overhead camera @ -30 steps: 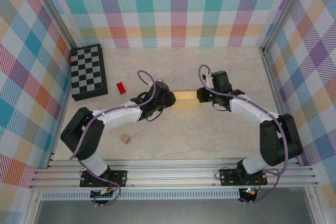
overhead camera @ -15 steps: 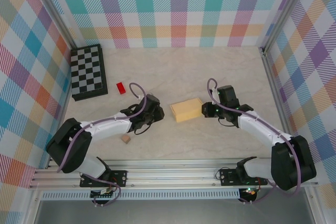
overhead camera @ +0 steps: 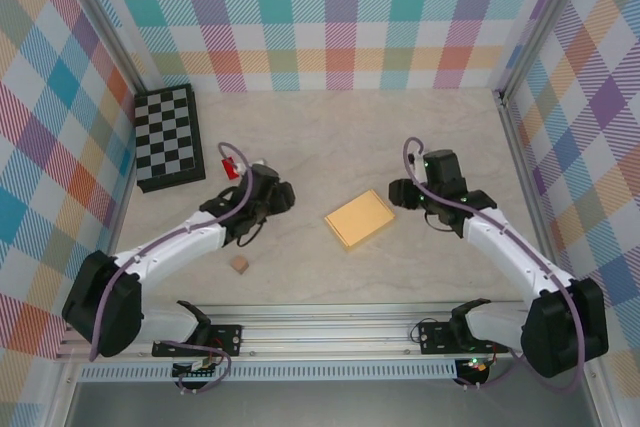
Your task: Fold the paper box
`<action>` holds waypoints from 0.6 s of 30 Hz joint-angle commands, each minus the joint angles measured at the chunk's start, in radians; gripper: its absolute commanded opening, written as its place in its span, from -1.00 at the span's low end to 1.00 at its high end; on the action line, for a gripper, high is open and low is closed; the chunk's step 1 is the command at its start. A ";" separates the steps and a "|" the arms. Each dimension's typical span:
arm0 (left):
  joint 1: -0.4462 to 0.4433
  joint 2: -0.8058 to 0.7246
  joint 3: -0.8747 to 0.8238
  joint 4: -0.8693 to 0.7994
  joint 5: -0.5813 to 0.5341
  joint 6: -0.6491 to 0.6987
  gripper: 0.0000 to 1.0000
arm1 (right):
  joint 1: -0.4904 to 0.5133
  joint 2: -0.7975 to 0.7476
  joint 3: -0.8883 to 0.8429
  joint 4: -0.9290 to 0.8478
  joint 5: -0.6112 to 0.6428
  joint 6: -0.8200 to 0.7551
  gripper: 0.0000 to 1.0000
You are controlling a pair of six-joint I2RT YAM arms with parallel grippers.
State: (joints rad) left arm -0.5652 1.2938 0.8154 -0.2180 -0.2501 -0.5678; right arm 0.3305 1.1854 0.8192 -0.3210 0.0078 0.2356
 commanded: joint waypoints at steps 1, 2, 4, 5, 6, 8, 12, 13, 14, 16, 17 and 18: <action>0.110 -0.068 -0.029 0.055 -0.140 0.279 0.41 | -0.069 0.063 -0.003 0.143 0.180 -0.110 0.40; 0.146 -0.074 -0.066 0.113 -0.179 0.334 0.44 | -0.094 0.086 -0.021 0.202 0.207 -0.124 0.97; 0.246 -0.071 -0.144 0.229 -0.156 0.383 0.48 | -0.135 0.131 -0.067 0.311 0.220 -0.164 1.00; 0.297 -0.061 -0.185 0.296 -0.142 0.381 0.49 | -0.157 0.158 -0.096 0.371 0.222 -0.181 0.99; 0.334 -0.045 -0.212 0.364 -0.132 0.388 0.50 | -0.172 0.177 -0.117 0.424 0.216 -0.194 0.99; 0.391 -0.006 -0.191 0.362 -0.123 0.404 0.50 | -0.210 0.217 -0.177 0.550 0.188 -0.218 1.00; 0.454 0.113 -0.274 0.587 -0.073 0.494 0.50 | -0.267 0.276 -0.226 0.681 0.126 -0.227 1.00; 0.468 0.138 -0.294 0.656 -0.045 0.494 0.49 | -0.284 0.280 -0.235 0.719 0.065 -0.235 1.00; 0.470 0.136 -0.292 0.673 -0.010 0.518 0.48 | -0.296 0.280 -0.247 0.756 0.015 -0.237 0.99; 0.470 0.163 -0.318 0.794 0.027 0.566 0.49 | -0.317 0.294 -0.293 0.873 -0.062 -0.246 1.00; 0.472 0.205 -0.340 0.879 0.023 0.569 0.50 | -0.325 0.320 -0.342 0.998 -0.064 -0.239 0.99; 0.477 0.254 -0.372 0.993 0.068 0.583 0.52 | -0.333 0.327 -0.384 1.065 -0.063 -0.227 0.99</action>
State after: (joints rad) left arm -0.1032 1.4815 0.4854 0.4438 -0.2718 -0.0647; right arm 0.0151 1.4818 0.5159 0.4442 0.0406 0.0208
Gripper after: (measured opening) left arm 0.755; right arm 0.997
